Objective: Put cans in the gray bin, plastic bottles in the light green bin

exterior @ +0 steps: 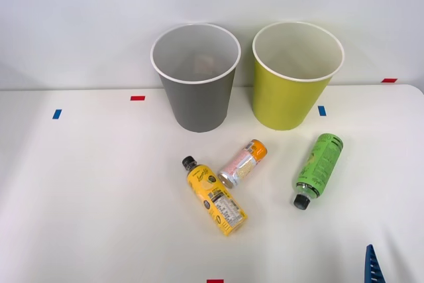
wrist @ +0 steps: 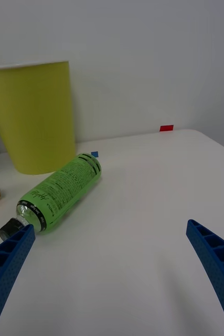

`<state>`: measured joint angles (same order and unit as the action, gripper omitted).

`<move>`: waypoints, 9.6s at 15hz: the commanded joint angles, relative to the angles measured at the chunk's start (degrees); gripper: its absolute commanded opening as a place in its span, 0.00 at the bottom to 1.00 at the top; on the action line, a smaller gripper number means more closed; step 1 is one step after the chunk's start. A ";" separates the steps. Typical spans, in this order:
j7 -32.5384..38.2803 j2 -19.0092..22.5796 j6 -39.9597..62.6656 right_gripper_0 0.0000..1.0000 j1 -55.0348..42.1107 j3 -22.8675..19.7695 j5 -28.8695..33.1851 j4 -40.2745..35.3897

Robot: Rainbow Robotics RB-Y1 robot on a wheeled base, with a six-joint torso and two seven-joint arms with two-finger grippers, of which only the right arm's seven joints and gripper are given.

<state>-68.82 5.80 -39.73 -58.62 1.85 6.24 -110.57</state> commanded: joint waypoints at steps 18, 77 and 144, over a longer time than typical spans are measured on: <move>0.18 -0.53 44.47 1.00 1.41 1.58 -8.61 -24.00; 29.18 0.88 117.77 0.00 72.69 -1.67 0.44 7.12; -29.44 15.21 44.12 1.00 65.83 -2.72 -40.87 -8.09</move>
<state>-98.65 20.12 5.26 12.68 -0.31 -34.42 -113.15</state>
